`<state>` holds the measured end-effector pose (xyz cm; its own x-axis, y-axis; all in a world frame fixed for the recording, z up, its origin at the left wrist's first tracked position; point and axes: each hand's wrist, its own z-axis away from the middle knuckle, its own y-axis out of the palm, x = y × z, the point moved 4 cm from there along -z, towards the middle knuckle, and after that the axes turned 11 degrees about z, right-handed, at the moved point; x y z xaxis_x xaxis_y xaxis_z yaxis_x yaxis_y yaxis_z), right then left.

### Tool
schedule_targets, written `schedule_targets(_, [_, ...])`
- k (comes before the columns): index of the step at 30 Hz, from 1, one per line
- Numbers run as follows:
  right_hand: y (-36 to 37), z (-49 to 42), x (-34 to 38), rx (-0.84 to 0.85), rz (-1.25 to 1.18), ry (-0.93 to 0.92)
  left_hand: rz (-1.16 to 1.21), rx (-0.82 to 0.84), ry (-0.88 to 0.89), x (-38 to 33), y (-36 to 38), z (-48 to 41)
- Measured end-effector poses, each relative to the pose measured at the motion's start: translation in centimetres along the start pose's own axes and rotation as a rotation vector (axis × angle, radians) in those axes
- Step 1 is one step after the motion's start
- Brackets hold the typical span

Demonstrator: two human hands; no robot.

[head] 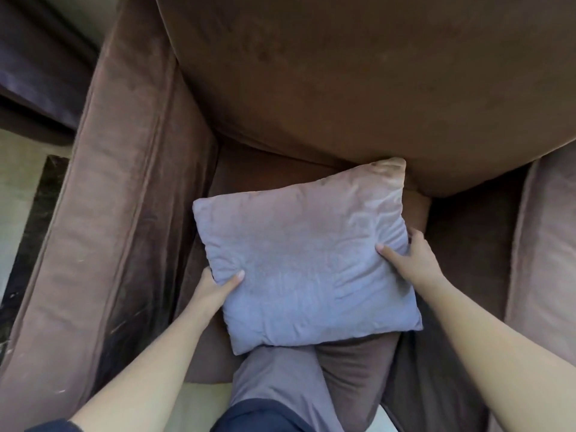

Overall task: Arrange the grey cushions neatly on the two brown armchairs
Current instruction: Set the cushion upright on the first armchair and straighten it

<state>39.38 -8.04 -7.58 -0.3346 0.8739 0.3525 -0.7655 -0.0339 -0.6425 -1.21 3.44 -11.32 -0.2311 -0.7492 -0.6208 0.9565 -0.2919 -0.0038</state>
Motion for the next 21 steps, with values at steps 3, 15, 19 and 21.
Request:
schedule_targets(3, [0.9, -0.8, -0.4, 0.005, -0.035, 0.017, -0.003, -0.006, -0.014, 0.3, 0.1, -1.2])
schedule_targets(15, [1.2, 1.1, 0.4, 0.019, -0.265, 0.123, 0.126, 0.025, -0.097, -1.2, 0.2, -0.9])
schedule_targets(19, [0.6, 3.7, 0.8, -0.009, -0.388, 0.133, 0.1, 0.05, -0.022, -5.1, -0.2, -0.2])
schedule_targets(21, [0.3, 5.0, 0.9, -0.028, -0.433, 0.138, 0.083, 0.076, 0.039, -7.4, -0.2, 0.2])
